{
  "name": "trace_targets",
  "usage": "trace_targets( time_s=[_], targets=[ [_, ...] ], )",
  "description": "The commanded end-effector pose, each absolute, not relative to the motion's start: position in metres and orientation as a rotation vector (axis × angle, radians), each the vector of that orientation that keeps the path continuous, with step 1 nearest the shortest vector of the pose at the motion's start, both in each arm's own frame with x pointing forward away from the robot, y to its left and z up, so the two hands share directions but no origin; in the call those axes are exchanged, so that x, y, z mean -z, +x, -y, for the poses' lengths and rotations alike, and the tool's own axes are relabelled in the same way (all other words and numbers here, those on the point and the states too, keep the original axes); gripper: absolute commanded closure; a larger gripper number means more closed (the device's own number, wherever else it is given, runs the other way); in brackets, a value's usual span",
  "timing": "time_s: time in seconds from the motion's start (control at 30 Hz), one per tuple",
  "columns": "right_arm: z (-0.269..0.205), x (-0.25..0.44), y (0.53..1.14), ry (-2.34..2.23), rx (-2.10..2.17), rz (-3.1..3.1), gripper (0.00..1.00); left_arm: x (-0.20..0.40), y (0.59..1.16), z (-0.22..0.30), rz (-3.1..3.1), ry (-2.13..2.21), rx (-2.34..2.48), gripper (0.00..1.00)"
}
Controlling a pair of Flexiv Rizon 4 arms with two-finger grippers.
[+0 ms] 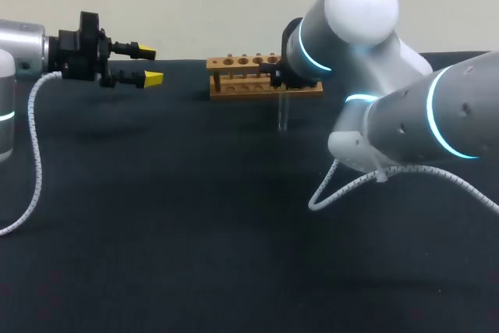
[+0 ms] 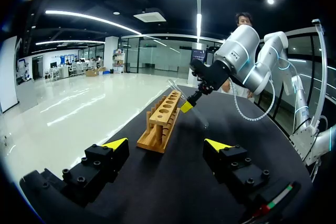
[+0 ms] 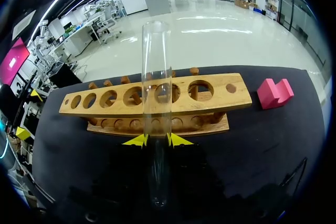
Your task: Grasp the test tube, adjust it, and insert it.
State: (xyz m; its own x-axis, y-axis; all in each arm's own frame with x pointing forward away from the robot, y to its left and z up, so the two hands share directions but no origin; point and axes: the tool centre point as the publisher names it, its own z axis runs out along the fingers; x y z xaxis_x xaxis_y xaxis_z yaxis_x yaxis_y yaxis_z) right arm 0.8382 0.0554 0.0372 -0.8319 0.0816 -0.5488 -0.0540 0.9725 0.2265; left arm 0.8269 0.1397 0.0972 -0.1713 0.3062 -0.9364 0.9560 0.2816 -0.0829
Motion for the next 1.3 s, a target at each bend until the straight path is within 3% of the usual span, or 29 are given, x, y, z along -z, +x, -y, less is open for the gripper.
trace_targets(
  time_s=[0.03, 1.3],
  targets=[
    [-0.056, -0.039, 0.839, 0.019, -0.314, -2.604, 1.0, -0.096, 0.826, -0.14, -1.66, 1.17, 0.919, 0.0],
    [-0.029, -0.101, 0.792, 0.157, -0.153, -2.35, 1.0, -0.096, 0.826, -0.14, -1.66, 1.17, 0.919, 0.0]
  ],
)
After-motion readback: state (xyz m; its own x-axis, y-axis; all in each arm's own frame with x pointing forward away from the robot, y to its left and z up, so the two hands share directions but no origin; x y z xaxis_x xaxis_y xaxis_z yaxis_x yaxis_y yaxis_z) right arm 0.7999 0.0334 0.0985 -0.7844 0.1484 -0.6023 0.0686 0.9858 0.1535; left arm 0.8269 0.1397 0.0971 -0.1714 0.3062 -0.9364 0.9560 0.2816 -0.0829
